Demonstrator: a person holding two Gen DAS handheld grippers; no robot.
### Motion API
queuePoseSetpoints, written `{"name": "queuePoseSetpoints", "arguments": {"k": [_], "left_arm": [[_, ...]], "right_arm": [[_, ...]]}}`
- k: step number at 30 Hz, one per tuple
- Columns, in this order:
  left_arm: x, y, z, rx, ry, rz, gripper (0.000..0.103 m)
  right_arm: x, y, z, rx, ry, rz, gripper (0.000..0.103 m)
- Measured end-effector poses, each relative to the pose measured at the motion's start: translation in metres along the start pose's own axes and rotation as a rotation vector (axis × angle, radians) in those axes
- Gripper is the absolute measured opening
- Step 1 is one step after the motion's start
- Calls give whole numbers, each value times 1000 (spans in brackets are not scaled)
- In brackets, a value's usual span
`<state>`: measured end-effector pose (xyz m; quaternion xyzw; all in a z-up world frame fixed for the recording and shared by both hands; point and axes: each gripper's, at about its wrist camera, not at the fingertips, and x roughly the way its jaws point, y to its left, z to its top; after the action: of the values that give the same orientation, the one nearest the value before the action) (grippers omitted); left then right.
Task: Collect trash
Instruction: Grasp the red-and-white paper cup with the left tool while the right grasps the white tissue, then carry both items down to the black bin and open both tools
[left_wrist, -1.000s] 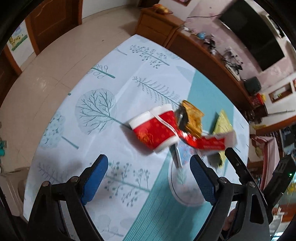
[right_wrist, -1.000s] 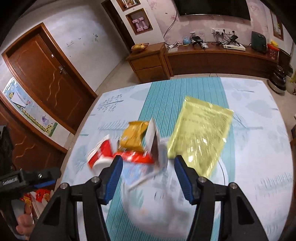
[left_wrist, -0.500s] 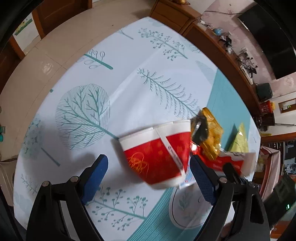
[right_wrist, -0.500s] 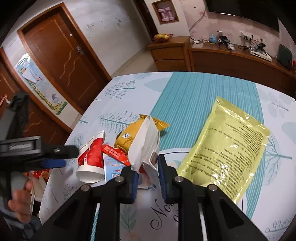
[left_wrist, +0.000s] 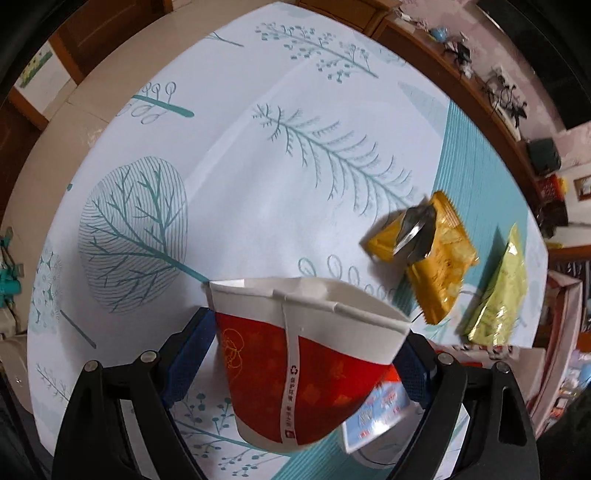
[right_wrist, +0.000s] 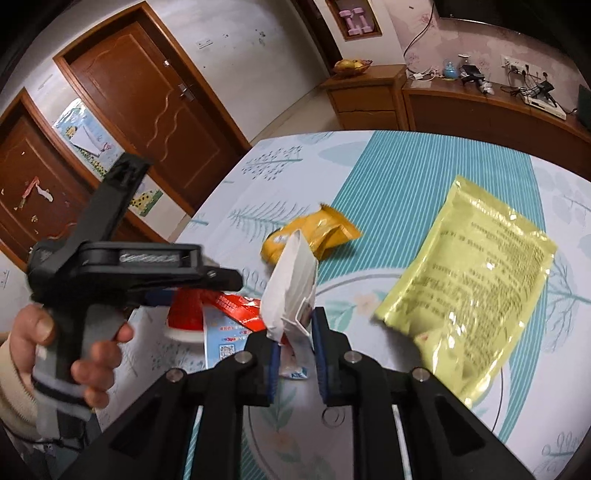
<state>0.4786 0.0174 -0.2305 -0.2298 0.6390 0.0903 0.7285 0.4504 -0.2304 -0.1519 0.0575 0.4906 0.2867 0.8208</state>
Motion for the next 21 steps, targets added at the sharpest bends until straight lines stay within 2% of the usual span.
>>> {"name": "queuePoseSetpoints", "arguments": {"k": [3, 5, 8, 13, 21], "left_arm": [[0, -5, -2, 40, -15, 19, 81], [-1, -6, -4, 56, -28, 30, 72], [-4, 1, -9, 34, -26, -6, 71], [-8, 9, -21, 29, -36, -2, 70], [-40, 8, -65, 126, -88, -48, 70]], "right_arm": [[-5, 0, -8, 12, 9, -6, 16], [-9, -4, -13, 37, 14, 0, 16], [-13, -9, -19, 63, 24, 0, 15], [-19, -9, -28, 78, 31, -11, 15], [-36, 9, -43, 80, 8, -22, 15]]}}
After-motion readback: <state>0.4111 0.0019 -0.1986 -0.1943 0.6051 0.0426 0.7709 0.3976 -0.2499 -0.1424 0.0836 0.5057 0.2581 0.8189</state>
